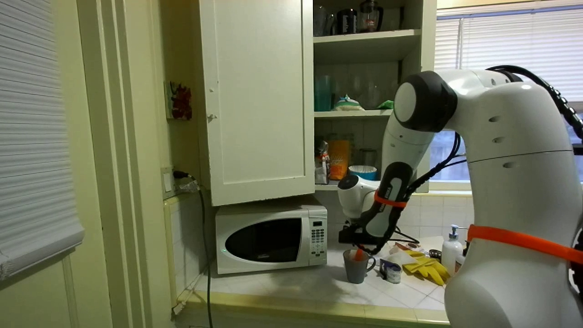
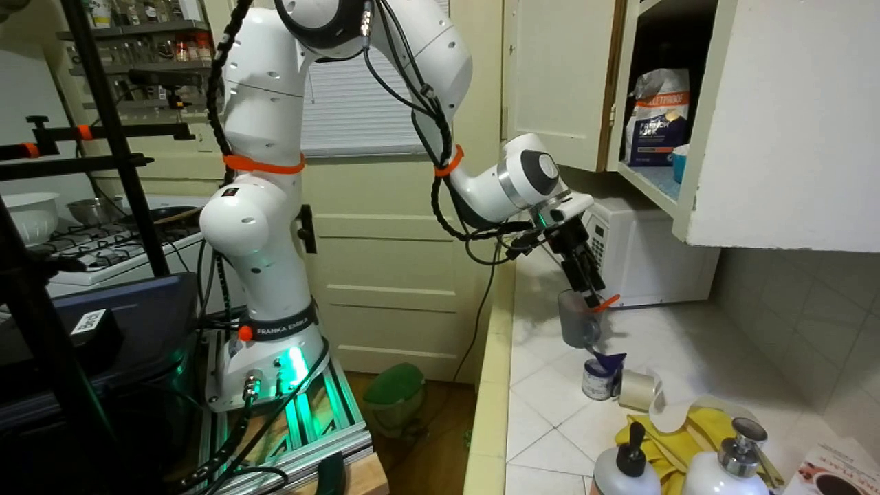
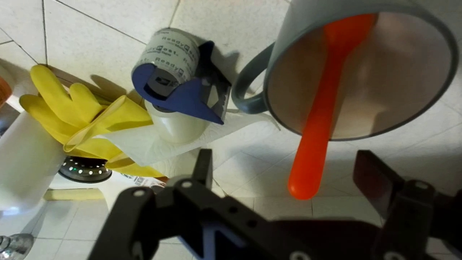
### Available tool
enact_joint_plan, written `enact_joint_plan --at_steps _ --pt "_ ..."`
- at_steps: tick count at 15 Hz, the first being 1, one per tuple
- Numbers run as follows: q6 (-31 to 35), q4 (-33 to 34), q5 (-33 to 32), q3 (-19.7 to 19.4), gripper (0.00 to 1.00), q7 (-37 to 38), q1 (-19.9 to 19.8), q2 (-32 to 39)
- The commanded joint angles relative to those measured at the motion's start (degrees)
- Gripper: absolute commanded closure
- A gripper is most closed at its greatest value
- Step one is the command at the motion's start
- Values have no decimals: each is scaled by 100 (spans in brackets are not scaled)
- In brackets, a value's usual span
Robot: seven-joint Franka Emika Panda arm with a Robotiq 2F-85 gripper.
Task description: Move the orange spoon to the open cupboard
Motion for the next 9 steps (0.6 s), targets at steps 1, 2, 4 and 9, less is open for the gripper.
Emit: enact_joint_plan --at_steps 1,2,4,9 --pt "239 149 -322 -81 0 409 15 215" --pt "248 173 -359 -84 5 449 17 241" --pt "279 211 -407 -81 25 507 9 285" --pt "307 253 -470 -78 63 584 4 334"
